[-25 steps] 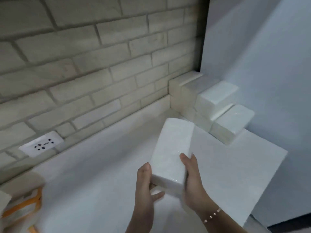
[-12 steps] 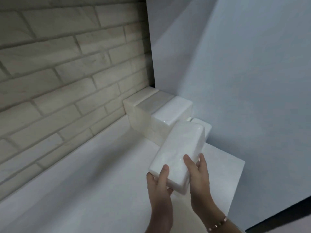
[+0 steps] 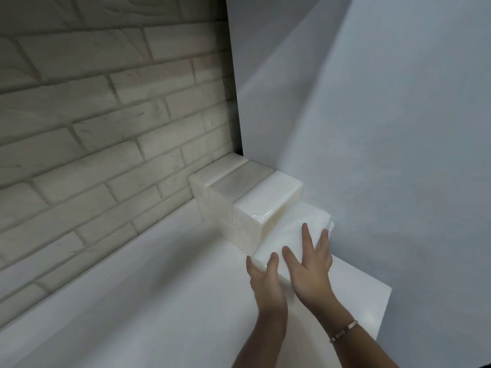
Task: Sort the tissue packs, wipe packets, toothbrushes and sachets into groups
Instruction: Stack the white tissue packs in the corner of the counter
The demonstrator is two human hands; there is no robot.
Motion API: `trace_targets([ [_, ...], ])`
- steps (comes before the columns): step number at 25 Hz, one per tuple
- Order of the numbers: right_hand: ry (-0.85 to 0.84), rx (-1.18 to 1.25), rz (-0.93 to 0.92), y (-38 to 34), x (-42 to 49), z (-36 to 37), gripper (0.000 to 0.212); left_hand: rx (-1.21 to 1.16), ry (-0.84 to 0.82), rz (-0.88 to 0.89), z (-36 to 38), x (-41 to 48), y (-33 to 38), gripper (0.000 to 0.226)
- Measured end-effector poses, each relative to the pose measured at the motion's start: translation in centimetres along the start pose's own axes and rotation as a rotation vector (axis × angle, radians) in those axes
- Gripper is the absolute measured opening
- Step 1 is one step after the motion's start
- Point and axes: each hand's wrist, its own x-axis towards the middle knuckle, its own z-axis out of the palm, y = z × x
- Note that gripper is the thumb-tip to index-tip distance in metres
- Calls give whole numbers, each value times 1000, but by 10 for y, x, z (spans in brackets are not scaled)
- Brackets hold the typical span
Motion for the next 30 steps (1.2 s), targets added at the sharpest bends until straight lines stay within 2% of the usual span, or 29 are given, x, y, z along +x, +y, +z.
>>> trace_targets([
  [2, -12, -13, -2, 3, 14, -2, 74, -29, 37, -57, 17, 16, 2, 86],
  [7, -39, -90, 13, -2, 58, -15, 73, -40, 63, -180, 60, 38, 31, 83],
  [11, -72, -21, 22, -7, 80, -21, 73, -24, 93, -216, 77, 55, 42, 87],
  [16, -35, -23, -12, 0, 83, -20, 72, -79, -4, -249, 71, 87, 23, 115],
  [18, -40, -28, -1, 0, 86, -20, 73, -97, -7, -266, 65, 88, 24, 117],
  [23, -54, -68, 29, -3, 88, -29, 74, -89, -90, -200, 28, 52, 36, 71],
  [25, -47, -218, 32, -12, 88, -38, 75, -56, -61, -161, 0, 40, 47, 47],
  [27, 36, -368, -44, -25, 80, -40, 70, -19, 15, -64, -31, 24, 61, 34],
  [30, 159, -277, -211, -45, 51, -30, 52, 1, 108, 97, -75, -6, 75, 26],
])
